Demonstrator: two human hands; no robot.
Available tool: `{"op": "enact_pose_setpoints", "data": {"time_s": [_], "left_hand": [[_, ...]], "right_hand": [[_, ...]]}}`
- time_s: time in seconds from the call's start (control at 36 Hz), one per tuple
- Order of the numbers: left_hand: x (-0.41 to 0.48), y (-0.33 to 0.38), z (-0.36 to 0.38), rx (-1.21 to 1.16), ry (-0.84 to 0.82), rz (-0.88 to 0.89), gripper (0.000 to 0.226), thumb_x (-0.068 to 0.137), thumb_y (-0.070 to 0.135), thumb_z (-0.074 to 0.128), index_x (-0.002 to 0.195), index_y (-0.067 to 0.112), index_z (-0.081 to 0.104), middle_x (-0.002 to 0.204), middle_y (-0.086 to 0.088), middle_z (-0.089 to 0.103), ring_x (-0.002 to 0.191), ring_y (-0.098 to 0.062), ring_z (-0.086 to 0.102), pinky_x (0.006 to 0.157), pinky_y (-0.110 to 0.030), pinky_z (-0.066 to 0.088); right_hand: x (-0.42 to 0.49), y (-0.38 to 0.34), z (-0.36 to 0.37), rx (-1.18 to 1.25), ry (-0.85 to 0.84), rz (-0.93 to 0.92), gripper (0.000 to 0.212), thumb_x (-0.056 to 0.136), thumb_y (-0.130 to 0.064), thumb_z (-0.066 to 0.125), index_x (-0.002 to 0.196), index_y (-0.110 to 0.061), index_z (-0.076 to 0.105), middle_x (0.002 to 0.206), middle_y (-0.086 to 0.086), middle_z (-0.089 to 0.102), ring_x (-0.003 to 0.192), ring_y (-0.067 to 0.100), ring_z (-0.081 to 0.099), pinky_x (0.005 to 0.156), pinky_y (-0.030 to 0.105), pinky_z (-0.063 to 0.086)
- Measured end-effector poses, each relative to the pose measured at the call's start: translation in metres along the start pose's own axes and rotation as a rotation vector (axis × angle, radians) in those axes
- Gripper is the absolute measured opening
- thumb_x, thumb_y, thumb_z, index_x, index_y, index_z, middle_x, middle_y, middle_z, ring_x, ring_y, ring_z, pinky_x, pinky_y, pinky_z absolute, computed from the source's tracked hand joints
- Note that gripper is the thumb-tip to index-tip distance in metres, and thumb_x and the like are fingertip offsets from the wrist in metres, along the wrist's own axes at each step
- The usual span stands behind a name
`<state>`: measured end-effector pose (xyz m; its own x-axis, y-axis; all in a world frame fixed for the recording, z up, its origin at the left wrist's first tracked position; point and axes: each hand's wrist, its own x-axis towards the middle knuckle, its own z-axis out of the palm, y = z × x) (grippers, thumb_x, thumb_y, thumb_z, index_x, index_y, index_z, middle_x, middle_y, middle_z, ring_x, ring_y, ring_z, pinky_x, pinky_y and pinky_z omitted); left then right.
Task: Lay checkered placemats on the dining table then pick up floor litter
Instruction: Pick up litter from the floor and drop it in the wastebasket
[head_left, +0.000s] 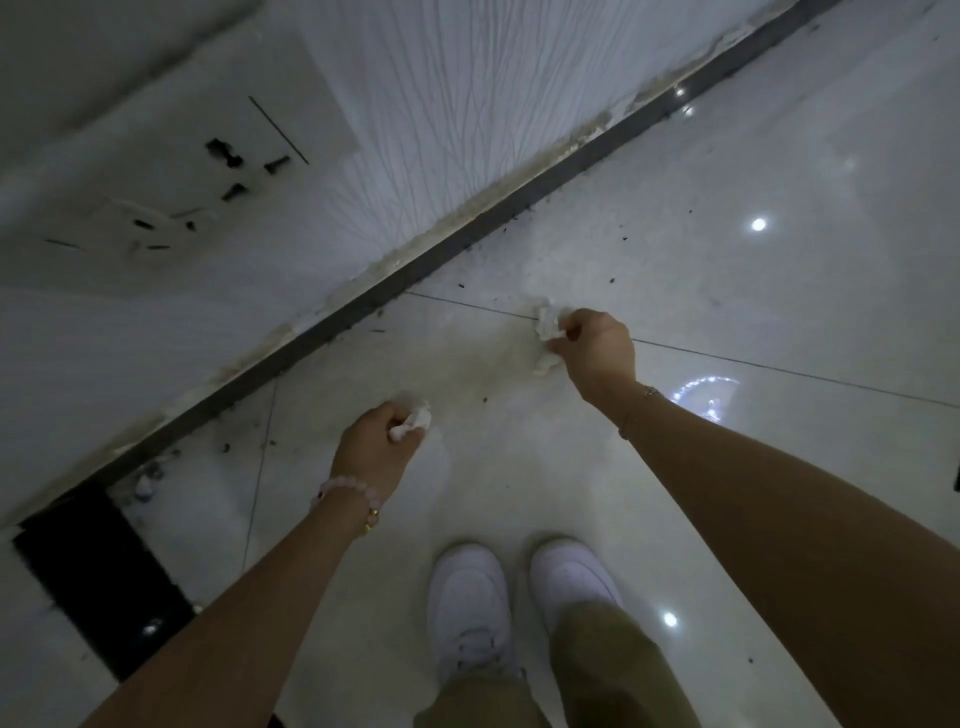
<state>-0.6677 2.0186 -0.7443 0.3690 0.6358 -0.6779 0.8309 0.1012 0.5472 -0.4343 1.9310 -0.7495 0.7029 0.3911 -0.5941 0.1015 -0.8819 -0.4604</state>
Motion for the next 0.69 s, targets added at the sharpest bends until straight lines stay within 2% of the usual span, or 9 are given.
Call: {"op": "enact_pose_setpoints", "data": {"time_s": [0.08, 0.17, 0.28, 0.33, 0.39, 0.53, 0.58, 0.69], "left_hand": [[-0.026, 0.012, -0.007, -0.051, -0.005, -0.042, 0.03, 0.086, 0.032, 0.064, 0.069, 0.009, 0.055, 0.059, 0.001, 0.047, 0.059, -0.012, 0.043, 0.059, -0.023, 0.036], [-0.06, 0.031, -0.019, -0.048, -0.018, -0.064, 0.024, 0.086, 0.031, 0.065, 0.071, 0.015, 0.056, 0.062, 0.006, 0.051, 0.058, -0.007, 0.045, 0.051, -0.011, 0.035], [-0.113, 0.073, -0.043, -0.078, -0.006, -0.076, 0.023, 0.086, 0.032, 0.065, 0.072, 0.016, 0.06, 0.063, 0.002, 0.056, 0.057, -0.007, 0.048, 0.045, -0.005, 0.036], [-0.142, 0.102, -0.059, -0.089, -0.019, -0.093, 0.024, 0.087, 0.031, 0.064, 0.076, 0.01, 0.06, 0.067, -0.001, 0.057, 0.06, -0.012, 0.051, 0.049, -0.009, 0.039], [-0.174, 0.137, -0.075, -0.134, -0.052, -0.11, 0.02, 0.088, 0.026, 0.063, 0.08, 0.007, 0.06, 0.072, -0.005, 0.058, 0.067, -0.018, 0.052, 0.058, -0.023, 0.043], [-0.27, 0.24, -0.127, -0.16, -0.07, -0.06, 0.029, 0.09, 0.029, 0.06, 0.091, 0.0, 0.061, 0.082, -0.011, 0.06, 0.076, -0.021, 0.055, 0.07, -0.031, 0.048], [-0.31, 0.28, -0.15, -0.184, -0.072, -0.035, 0.034, 0.09, 0.032, 0.059, 0.093, -0.001, 0.062, 0.083, -0.011, 0.06, 0.078, -0.022, 0.055, 0.079, -0.038, 0.052], [-0.374, 0.352, -0.193, -0.248, -0.066, 0.038, 0.031, 0.09, 0.038, 0.057, 0.083, 0.009, 0.063, 0.077, -0.005, 0.06, 0.074, -0.019, 0.056, 0.073, -0.031, 0.049]], "right_hand": [[-0.024, 0.003, -0.018, 0.07, 0.021, 0.082, 0.018, 0.081, -0.015, 0.07, 0.097, -0.007, 0.068, 0.082, 0.002, 0.057, 0.076, 0.017, 0.052, 0.068, 0.023, 0.036], [-0.056, 0.0, -0.047, 0.133, 0.018, 0.135, 0.017, 0.081, -0.014, 0.069, 0.098, -0.007, 0.068, 0.083, 0.001, 0.059, 0.076, 0.016, 0.053, 0.068, 0.022, 0.036], [-0.106, -0.016, -0.107, 0.229, 0.025, 0.188, 0.018, 0.079, -0.012, 0.073, 0.095, -0.005, 0.069, 0.081, 0.003, 0.061, 0.077, 0.018, 0.055, 0.07, 0.023, 0.04], [-0.136, -0.029, -0.144, 0.282, 0.044, 0.234, 0.018, 0.078, -0.01, 0.073, 0.094, -0.003, 0.068, 0.08, 0.005, 0.062, 0.075, 0.02, 0.056, 0.07, 0.025, 0.042], [-0.17, -0.043, -0.185, 0.331, 0.058, 0.275, 0.019, 0.078, -0.009, 0.073, 0.094, -0.002, 0.067, 0.079, 0.008, 0.062, 0.073, 0.023, 0.057, 0.07, 0.028, 0.045], [-0.26, -0.091, -0.297, 0.422, 0.097, 0.323, 0.023, 0.08, -0.012, 0.073, 0.1, -0.004, 0.065, 0.09, 0.014, 0.066, 0.083, 0.026, 0.061, 0.085, 0.039, 0.052], [-0.298, -0.108, -0.342, 0.444, 0.124, 0.299, 0.024, 0.08, -0.013, 0.072, 0.101, -0.005, 0.065, 0.09, 0.014, 0.066, 0.08, 0.026, 0.061, 0.083, 0.039, 0.053], [-0.364, -0.137, -0.429, 0.528, 0.192, 0.225, 0.015, 0.082, -0.013, 0.071, 0.092, -0.011, 0.061, 0.08, 0.007, 0.061, 0.074, 0.021, 0.057, 0.075, 0.033, 0.049]]}}
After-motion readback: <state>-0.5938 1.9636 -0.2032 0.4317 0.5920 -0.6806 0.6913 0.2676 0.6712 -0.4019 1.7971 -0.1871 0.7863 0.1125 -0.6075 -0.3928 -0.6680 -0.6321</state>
